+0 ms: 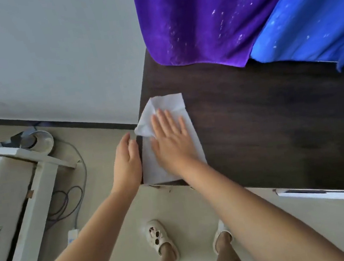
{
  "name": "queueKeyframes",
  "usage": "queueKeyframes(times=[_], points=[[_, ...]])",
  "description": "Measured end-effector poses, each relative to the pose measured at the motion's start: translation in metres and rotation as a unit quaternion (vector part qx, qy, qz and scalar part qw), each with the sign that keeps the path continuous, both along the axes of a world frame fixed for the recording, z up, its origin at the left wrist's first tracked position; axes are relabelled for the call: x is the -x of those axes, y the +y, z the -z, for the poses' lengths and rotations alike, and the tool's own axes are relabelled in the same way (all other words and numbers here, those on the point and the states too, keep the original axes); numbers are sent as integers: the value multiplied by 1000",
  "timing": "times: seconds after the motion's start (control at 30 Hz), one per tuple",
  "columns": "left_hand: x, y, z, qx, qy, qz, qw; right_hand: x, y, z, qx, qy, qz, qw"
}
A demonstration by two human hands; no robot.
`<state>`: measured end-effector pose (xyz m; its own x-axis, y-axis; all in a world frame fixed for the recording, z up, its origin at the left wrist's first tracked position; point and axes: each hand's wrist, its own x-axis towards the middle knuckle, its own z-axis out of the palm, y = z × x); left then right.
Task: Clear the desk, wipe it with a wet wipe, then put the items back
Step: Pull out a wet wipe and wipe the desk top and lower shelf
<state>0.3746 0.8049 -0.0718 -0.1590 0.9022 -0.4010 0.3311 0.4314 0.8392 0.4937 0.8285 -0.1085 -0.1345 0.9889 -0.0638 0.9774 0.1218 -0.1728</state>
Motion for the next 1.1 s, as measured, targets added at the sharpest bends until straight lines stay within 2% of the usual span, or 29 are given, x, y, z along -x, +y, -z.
queueKeyframes(times=[0.03,0.07,0.13,0.2,0.23,0.3,0.33,0.4,0.43,0.47,0.5,0.53,0.6,0.63,0.73,0.8,0.87,0.93,1.0,1.03,1.07,1.1], points=[[6,2,-4,77,-102,-41,991,14,-17,-1,-6,-4,-46,999],[11,3,-5,121,-162,-72,977,17,-33,-2,0,-7,-105,994],[13,2,-8,145,-208,-72,965,-9,-53,-1,13,-26,-216,976],[12,1,-9,137,-228,-49,963,-62,-58,-4,15,-34,-208,978],[12,1,-9,139,-227,-38,963,-95,-60,-4,4,-45,-146,988],[13,2,-9,148,-230,-17,962,-157,-62,-6,6,-50,67,997],[16,3,-7,150,-234,-8,961,-180,-61,-9,4,-43,190,981],[18,4,-5,155,-238,-5,959,-193,-53,-13,19,-10,412,911],[17,4,-7,159,-238,-8,958,-181,-45,-14,30,12,483,875],[17,5,-5,159,-238,-16,958,-160,-35,-11,33,34,505,862],[16,6,-3,159,-238,-26,958,-134,-26,-8,28,50,481,875],[15,8,-4,158,-235,-36,958,-102,-20,-3,9,48,420,906],[12,15,-7,147,-212,-52,965,-29,-21,4,-30,-6,210,977],[11,20,-9,147,-193,-61,968,2,-25,4,-39,-38,102,993],[3,38,-8,162,-137,-93,973,18,-29,-4,-22,-47,-132,990],[-7,43,-3,141,-104,-106,979,-33,-20,-2,-18,-42,-155,987],[-20,41,1,111,-6,-89,990,-108,-10,4,-43,-46,-31,998],[-29,36,2,91,125,-45,987,-183,-4,-1,-9,-33,193,981],[-34,35,5,69,194,-19,978,-227,8,-13,34,1,431,902],[-35,36,6,62,212,-17,975,-229,21,-19,52,19,510,858],[-36,36,7,58,225,-17,973,-220,38,-23,59,29,547,835],[-36,36,8,53,236,-16,970,-202,58,-23,58,31,545,836]])
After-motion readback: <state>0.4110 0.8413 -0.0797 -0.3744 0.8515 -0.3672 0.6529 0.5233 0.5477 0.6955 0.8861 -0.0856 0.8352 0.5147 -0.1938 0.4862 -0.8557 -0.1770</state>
